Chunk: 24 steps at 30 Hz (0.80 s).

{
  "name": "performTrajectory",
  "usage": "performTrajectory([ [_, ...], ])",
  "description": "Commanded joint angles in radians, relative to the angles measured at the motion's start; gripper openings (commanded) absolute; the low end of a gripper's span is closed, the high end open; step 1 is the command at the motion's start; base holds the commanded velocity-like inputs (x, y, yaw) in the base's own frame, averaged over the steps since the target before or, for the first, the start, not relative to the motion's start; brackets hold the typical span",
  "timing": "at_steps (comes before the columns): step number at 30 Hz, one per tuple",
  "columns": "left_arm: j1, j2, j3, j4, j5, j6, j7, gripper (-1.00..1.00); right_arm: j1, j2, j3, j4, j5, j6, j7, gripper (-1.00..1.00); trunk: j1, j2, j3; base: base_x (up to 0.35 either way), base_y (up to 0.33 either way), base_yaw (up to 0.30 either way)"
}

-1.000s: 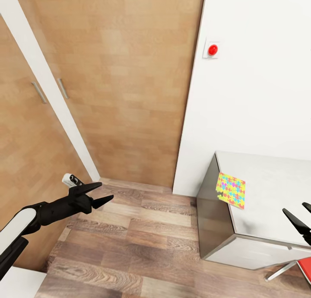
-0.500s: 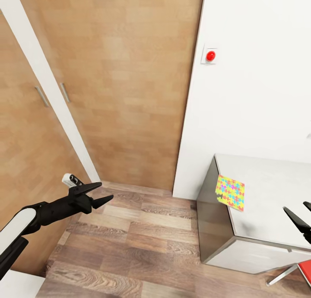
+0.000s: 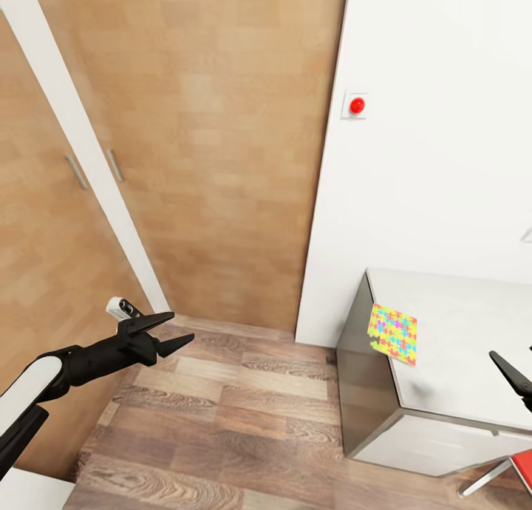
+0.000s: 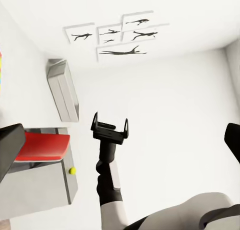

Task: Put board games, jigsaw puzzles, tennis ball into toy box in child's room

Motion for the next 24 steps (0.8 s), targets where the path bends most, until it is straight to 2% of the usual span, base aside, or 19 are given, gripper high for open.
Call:
performTrajectory([
  [1,-0.001,0.001,-0.002,0.001,-0.004,0.001,-0.007,1.00,-0.001,0.000,-0.001,0.000,0.003,0.003,0.004,1.00,0.001,-0.002,0.000,0.000,0.000,0.000],
  [24,-0.001,0.001,-0.003,0.000,-0.004,0.001,-0.006,1.00,-0.001,0.001,0.000,0.000,0.004,0.003,0.005,1.00,0.001,-0.002,0.038,0.000,0.000,0.000],
])
